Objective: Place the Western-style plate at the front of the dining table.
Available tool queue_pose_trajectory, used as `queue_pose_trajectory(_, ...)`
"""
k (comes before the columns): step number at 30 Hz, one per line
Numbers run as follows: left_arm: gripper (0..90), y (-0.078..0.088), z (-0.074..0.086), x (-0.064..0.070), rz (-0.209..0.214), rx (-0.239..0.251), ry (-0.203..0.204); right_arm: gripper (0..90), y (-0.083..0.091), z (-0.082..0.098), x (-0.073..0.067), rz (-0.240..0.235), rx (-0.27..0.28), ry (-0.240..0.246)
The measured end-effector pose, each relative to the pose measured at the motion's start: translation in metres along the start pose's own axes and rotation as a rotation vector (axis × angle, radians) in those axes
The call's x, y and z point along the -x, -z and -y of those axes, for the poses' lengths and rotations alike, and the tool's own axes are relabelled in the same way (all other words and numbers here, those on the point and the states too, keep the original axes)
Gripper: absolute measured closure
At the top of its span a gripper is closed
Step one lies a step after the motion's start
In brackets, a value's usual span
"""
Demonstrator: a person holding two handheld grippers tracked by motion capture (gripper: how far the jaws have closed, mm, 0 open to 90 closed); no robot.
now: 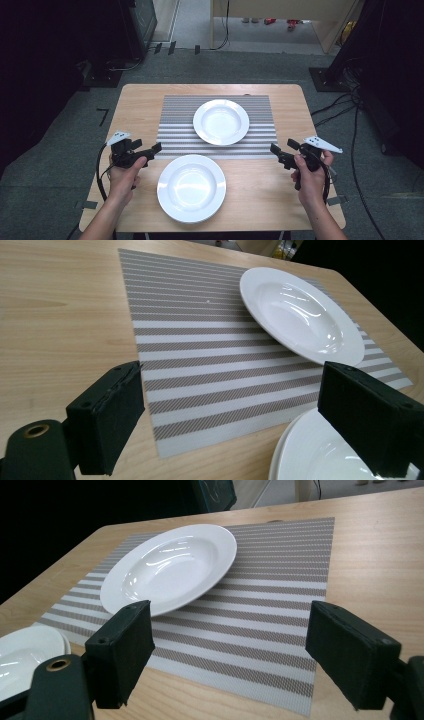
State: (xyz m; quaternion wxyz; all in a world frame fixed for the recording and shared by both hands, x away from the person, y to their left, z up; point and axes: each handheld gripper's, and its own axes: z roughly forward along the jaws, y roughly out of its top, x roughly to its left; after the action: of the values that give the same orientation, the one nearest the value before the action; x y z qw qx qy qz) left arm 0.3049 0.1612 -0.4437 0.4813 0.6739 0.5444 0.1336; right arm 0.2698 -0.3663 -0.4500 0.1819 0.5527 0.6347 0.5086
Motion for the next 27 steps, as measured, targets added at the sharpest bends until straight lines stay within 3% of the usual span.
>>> queue_pose_trajectory(19,11.3,0.048,0.04,-0.029,-0.072,0.014,0.012,18.5,0.046,0.028,0.021,0.06,0.002,0.009)
queue_pose_trajectory(27,11.3,0.062,0.061,-0.043,-0.129,-0.002,0.01,18.6,0.062,0.047,0.041,0.11,-0.003,-0.019)
